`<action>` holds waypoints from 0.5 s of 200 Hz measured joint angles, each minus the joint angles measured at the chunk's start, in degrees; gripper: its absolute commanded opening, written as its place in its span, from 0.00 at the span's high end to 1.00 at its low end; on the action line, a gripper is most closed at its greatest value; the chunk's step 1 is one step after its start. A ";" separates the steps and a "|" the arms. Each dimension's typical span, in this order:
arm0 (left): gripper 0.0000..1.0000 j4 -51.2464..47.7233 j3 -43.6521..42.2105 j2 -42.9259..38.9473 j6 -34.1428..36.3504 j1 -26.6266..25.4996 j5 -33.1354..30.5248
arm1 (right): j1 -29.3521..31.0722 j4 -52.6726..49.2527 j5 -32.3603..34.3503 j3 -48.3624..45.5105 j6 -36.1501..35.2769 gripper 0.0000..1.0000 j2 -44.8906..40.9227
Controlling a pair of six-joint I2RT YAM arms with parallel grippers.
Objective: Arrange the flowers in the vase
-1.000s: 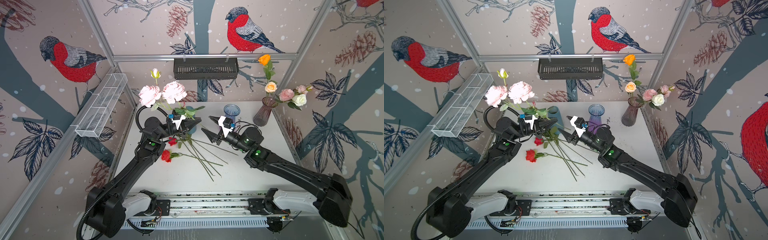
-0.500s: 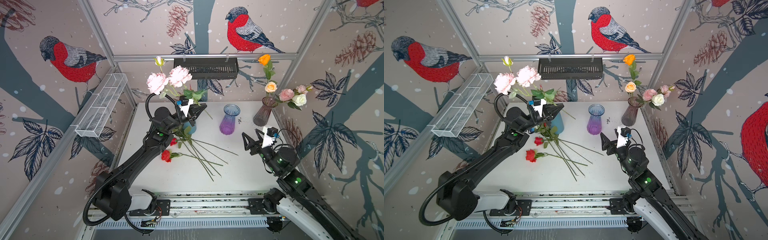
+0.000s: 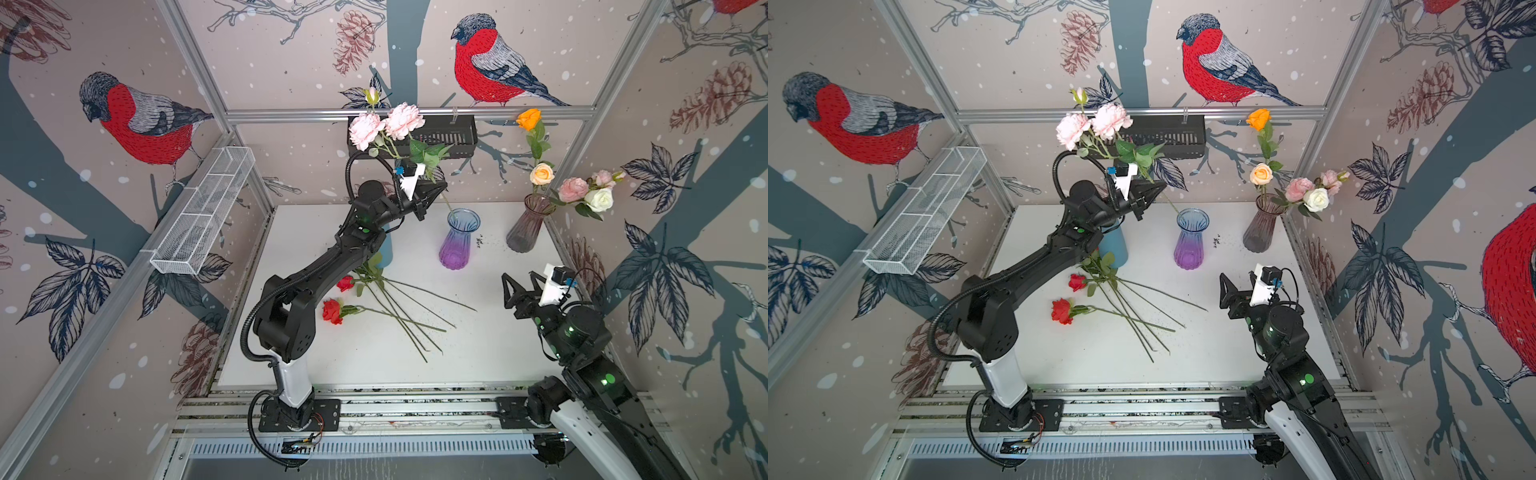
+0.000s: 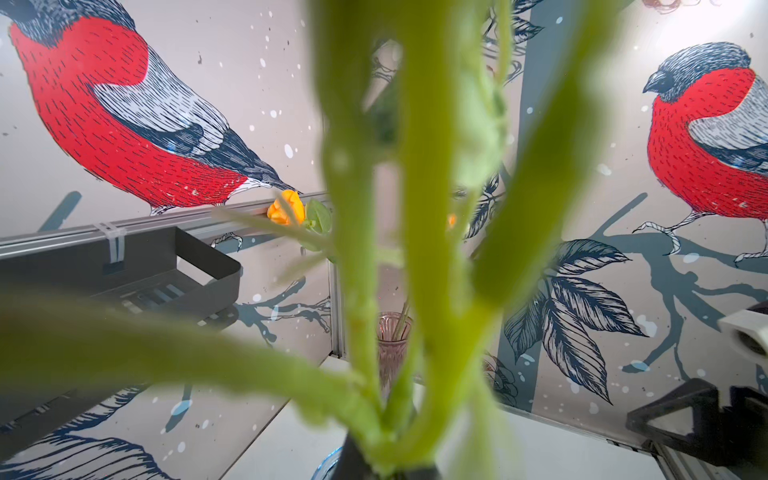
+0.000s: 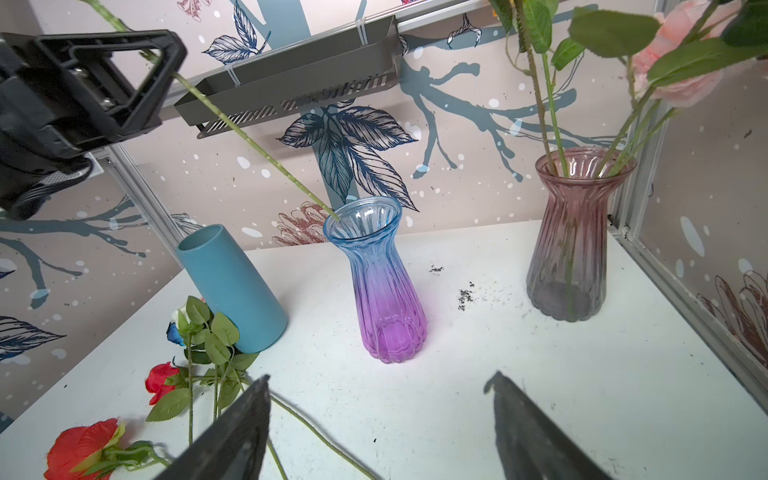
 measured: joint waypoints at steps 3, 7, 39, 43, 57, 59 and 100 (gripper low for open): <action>1.00 -0.15 0.52 0.61 -0.02 -0.17 -0.24 | 0.00 -0.13 -0.13 -0.04 0.00 0.17 -0.15; 1.00 -0.48 1.36 1.38 0.00 -0.44 -0.76 | 0.00 -0.39 -0.13 -0.09 0.00 0.17 -0.28; 1.00 -3.45 6.88 5.92 1.73 -2.86 -4.48 | -0.22 -1.22 -0.50 -0.52 -0.22 0.14 -1.27; 1.00 -4.20 7.52 6.40 2.23 -3.10 -4.98 | -0.22 -1.27 -0.50 -0.55 -0.22 0.14 -1.31; 0.97 -6.75 9.79 7.98 3.45 -3.87 -6.19 | -0.22 -1.33 -0.52 -0.57 -0.28 0.14 -1.36; 0.96 -7.13 10.08 8.22 3.67 -3.96 -6.29 | -0.22 -1.36 -0.52 -0.57 -0.31 0.14 -1.36; 0.53 -14.91 13.00 10.40 5.90 -4.55 -7.69 | -0.22 -1.36 -0.52 -1.55 -0.46 0.14 -1.33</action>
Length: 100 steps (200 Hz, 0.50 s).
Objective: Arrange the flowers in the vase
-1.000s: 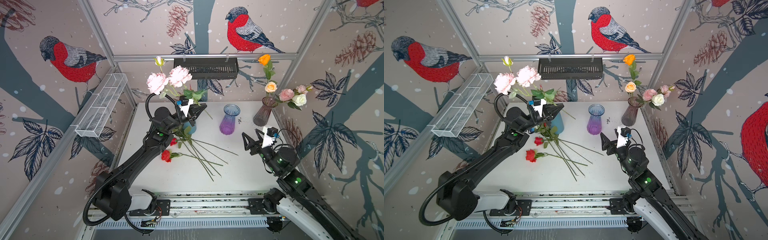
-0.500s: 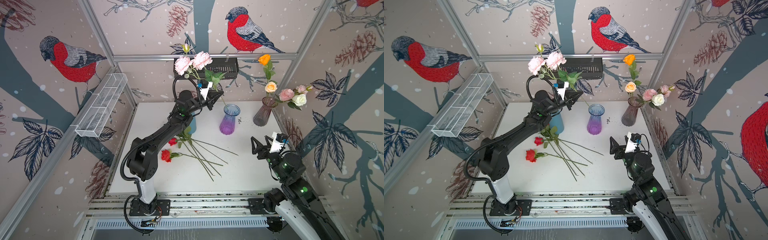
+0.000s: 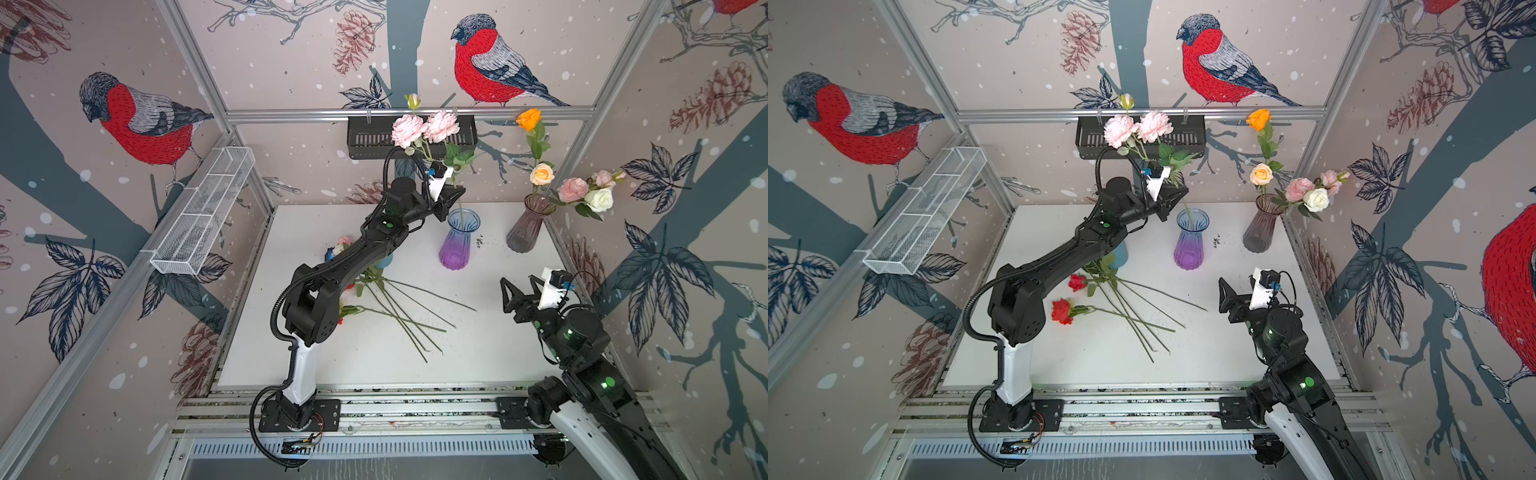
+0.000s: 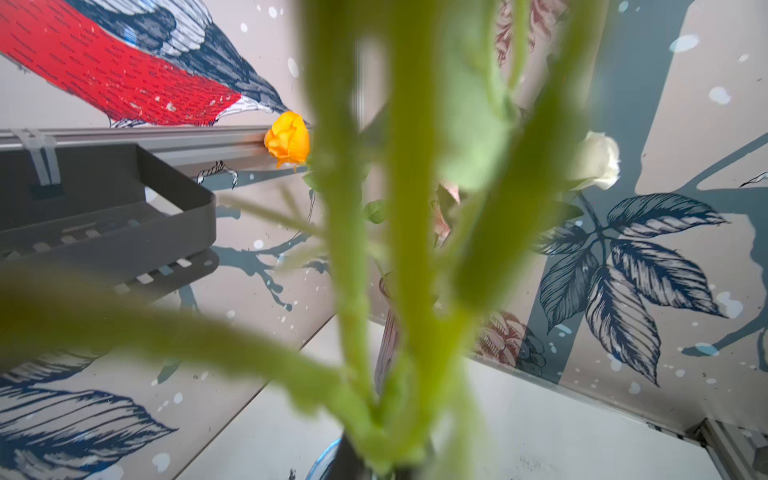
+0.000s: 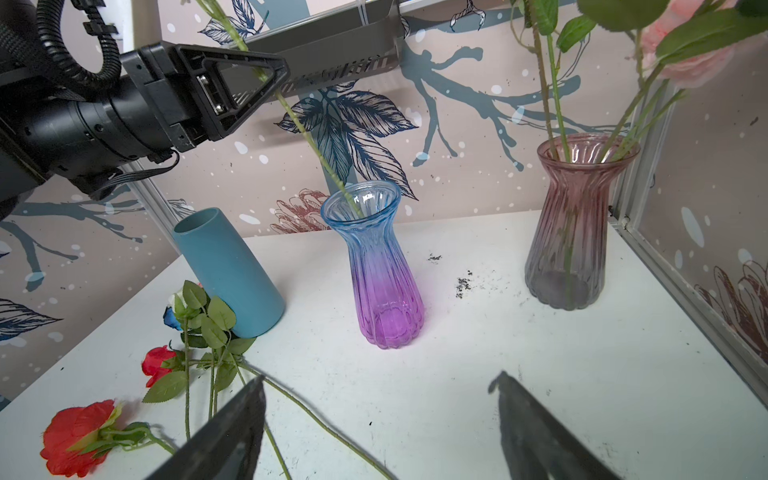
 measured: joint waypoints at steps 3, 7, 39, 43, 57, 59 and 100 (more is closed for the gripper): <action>0.47 -0.46 0.20 0.11 0.26 0.00 -0.04 | 0.00 -0.02 0.00 -0.11 0.00 0.14 0.00; 0.41 -1.29 0.50 0.26 0.39 0.00 0.00 | 0.00 -0.02 -0.02 -0.22 0.00 0.13 0.00; 0.11 -8.55 3.45 2.25 1.60 0.00 0.74 | -0.20 -0.11 -0.68 -0.33 -0.26 0.13 0.11; 0.10 -9.73 3.82 2.56 1.88 0.00 0.85 | -0.26 -0.11 -0.70 -0.33 -0.39 0.13 0.15; 0.06 -13.68 4.31 3.04 2.75 0.00 0.85 | -0.52 -0.11 -0.85 -0.31 -1.03 0.13 0.39; 0.05 -14.23 4.31 3.04 2.86 0.00 0.87 | -0.55 -0.11 -0.87 -0.31 -0.98 0.13 0.44; 0.03 -17.51 -3.43 -2.12 5.25 0.00 0.33 | -0.81 -0.09 -1.73 -0.33 -1.01 0.13 1.51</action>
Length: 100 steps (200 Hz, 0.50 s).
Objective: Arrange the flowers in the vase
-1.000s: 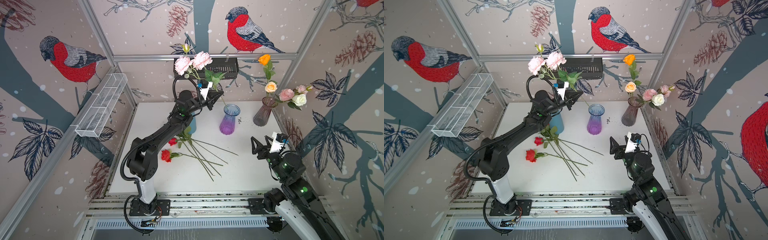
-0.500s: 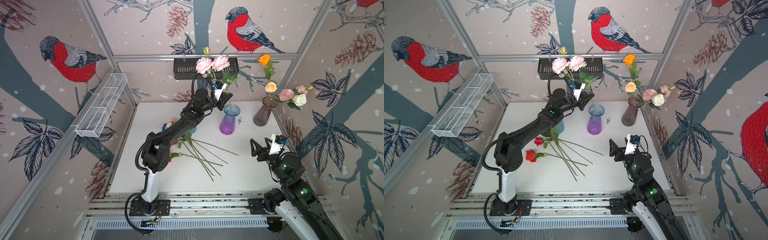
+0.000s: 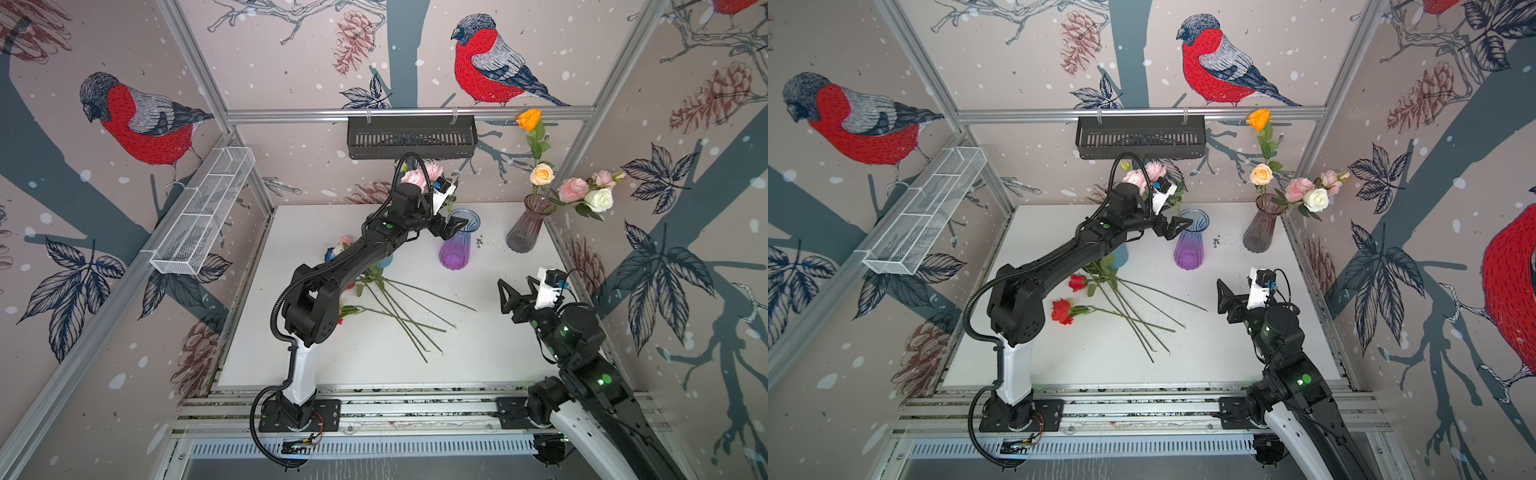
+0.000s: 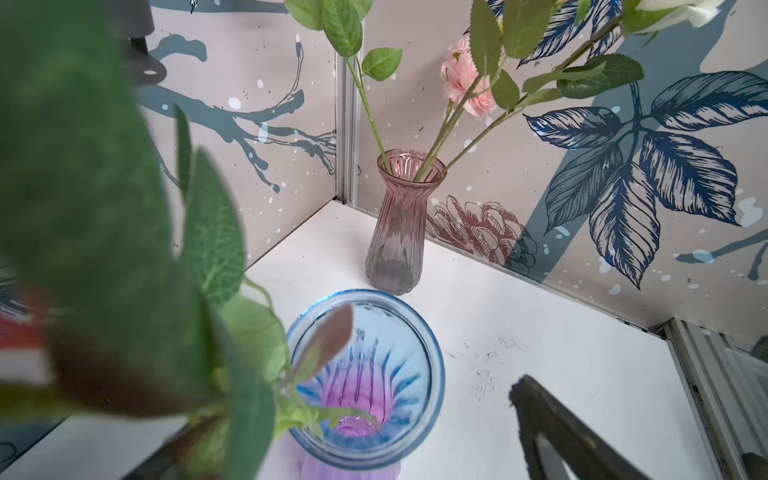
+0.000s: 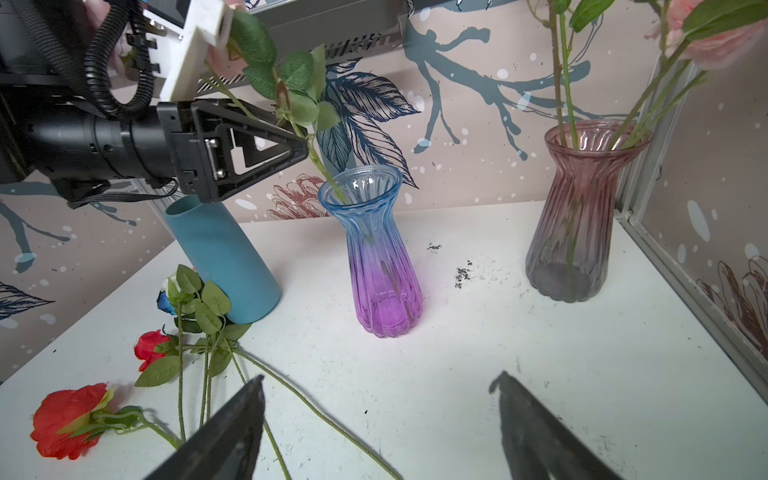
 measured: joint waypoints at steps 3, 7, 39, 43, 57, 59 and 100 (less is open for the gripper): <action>0.03 -0.09 -0.76 -0.63 0.04 0.00 -0.11 | -0.02 0.00 -0.15 0.00 0.00 0.13 0.13; 0.03 -0.04 -1.64 -1.42 0.11 0.00 -0.35 | -0.07 0.02 -0.39 0.00 0.00 0.13 0.35; 0.03 0.61 -8.63 -8.85 0.39 0.59 -1.49 | -0.35 0.81 -0.85 0.50 1.42 0.14 3.65; 0.03 0.70 -9.86 -10.08 0.39 0.66 -1.53 | -0.46 0.87 -0.87 0.79 1.64 0.15 4.42; 0.03 2.14 -14.43 -14.67 0.33 0.87 -1.66 | -1.57 1.05 -2.56 2.60 3.04 0.16 8.59; 0.03 2.36 -14.91 -15.15 0.33 0.87 -1.66 | -1.84 1.05 -2.86 2.99 3.10 0.16 9.42; 0.03 7.19 -26.93 -28.00 0.00 0.85 -0.04 | -11.74 2.54 -14.47 12.07 8.24 0.20 26.47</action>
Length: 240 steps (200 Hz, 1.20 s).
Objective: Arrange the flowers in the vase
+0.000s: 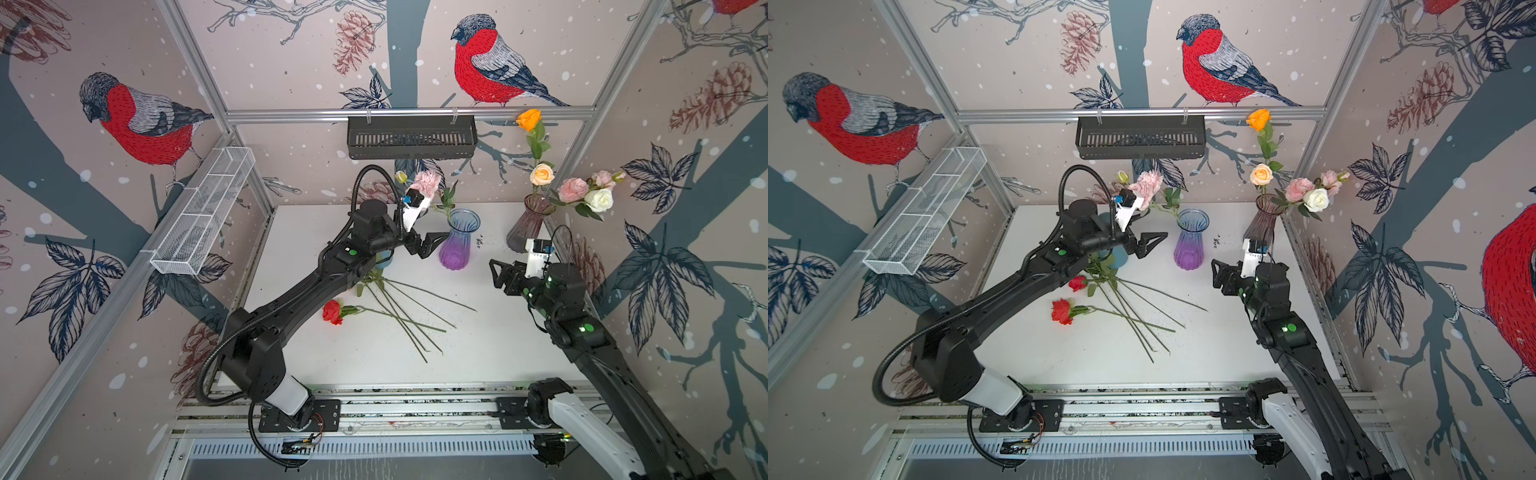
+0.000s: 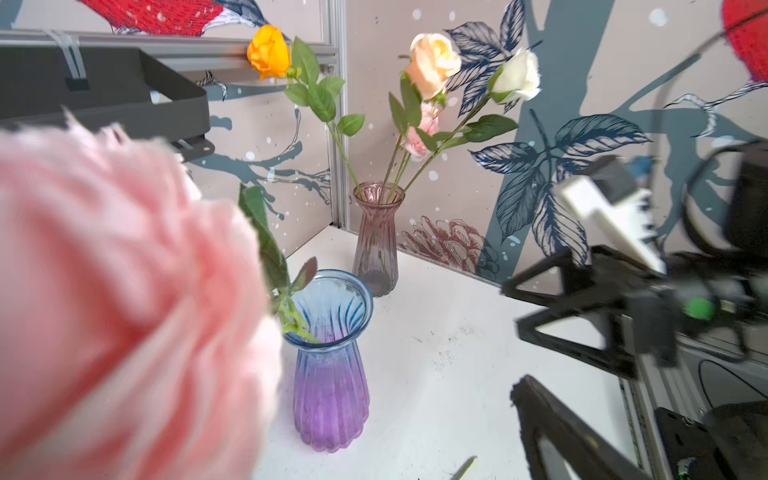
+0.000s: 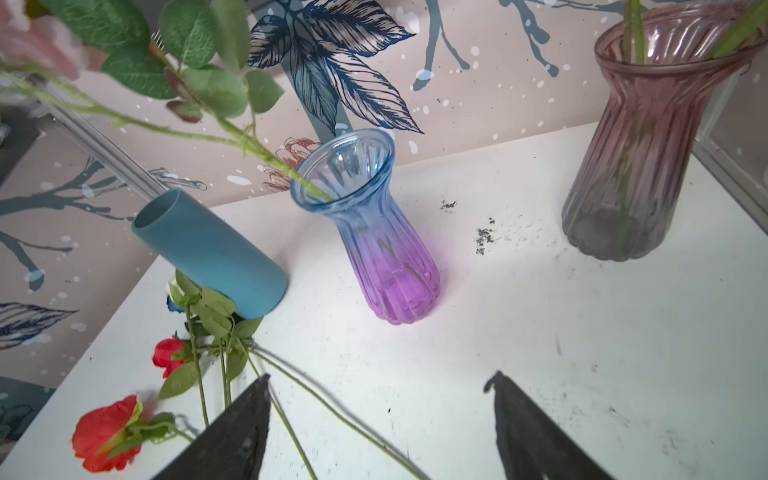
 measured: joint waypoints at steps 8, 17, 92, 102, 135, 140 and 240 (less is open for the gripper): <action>0.03 0.07 -2.14 -2.32 0.55 0.00 -0.09 | -2.25 0.48 -3.02 1.70 1.97 0.21 3.19; 0.03 0.35 -4.52 -4.83 1.68 0.00 -0.35 | -4.39 1.53 -6.19 3.96 4.35 0.22 7.26; 0.03 2.80 -14.49 -15.50 6.36 0.02 -6.08 | -1.20 -2.82 -4.98 27.58 16.81 0.31 34.36; 0.03 3.52 -14.75 -16.09 6.36 0.02 -6.10 | -0.07 -4.74 -2.47 31.26 17.49 0.33 36.96; 0.03 3.69 -14.88 -17.66 6.38 0.09 -7.17 | 1.03 -10.64 4.11 38.45 19.96 0.43 44.06; 0.03 3.80 -14.91 -17.92 6.38 0.11 -7.19 | 1.07 -11.30 4.98 38.88 20.39 0.45 44.65; 0.04 4.15 -14.99 -18.82 6.36 0.94 -7.28 | 3.15 -14.78 7.32 42.51 21.66 0.81 48.30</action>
